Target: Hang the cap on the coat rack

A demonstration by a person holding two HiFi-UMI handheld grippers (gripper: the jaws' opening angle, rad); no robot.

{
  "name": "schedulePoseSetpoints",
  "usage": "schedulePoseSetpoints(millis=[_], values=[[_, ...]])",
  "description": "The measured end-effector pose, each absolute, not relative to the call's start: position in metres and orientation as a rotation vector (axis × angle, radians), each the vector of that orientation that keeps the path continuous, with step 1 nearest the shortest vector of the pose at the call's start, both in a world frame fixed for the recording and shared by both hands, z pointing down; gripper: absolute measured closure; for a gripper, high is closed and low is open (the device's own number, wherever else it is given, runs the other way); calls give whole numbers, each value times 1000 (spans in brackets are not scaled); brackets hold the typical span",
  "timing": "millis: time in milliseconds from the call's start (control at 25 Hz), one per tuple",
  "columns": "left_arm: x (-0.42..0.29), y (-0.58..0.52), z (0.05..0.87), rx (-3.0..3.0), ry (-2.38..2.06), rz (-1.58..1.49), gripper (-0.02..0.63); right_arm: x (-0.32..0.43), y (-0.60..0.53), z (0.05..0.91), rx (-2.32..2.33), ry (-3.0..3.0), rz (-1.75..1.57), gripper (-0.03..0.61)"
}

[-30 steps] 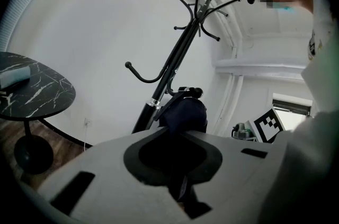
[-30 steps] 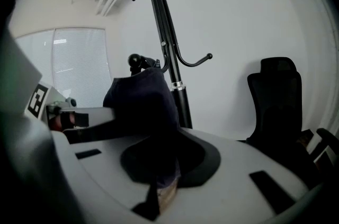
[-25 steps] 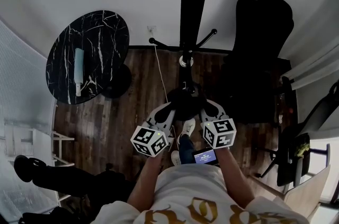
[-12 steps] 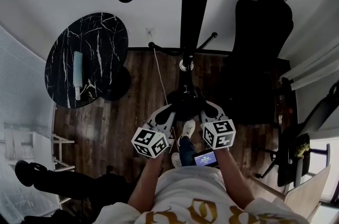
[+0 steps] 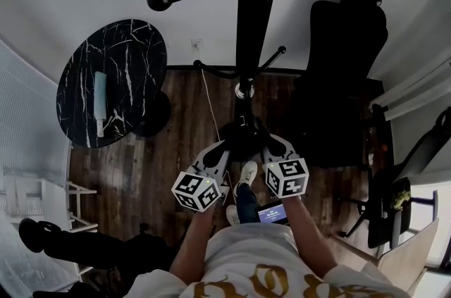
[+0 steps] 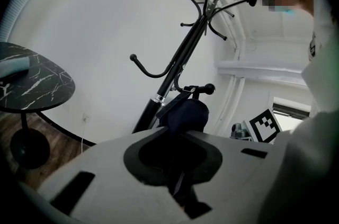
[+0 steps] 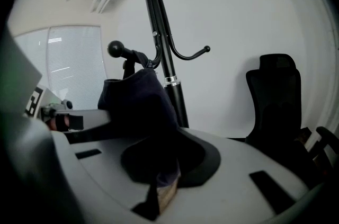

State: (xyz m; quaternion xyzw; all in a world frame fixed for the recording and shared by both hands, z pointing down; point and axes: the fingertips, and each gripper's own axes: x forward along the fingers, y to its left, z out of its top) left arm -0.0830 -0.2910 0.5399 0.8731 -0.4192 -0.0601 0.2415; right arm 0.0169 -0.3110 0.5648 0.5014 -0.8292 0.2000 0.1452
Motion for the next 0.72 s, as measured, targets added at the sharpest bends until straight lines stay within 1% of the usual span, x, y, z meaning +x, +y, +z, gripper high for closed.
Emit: schedulePoseSetpoints(millis=[720], values=[[-83,-304,545,2370,-1134,-163,588,16,-327,571,1434,-2373,534,551]])
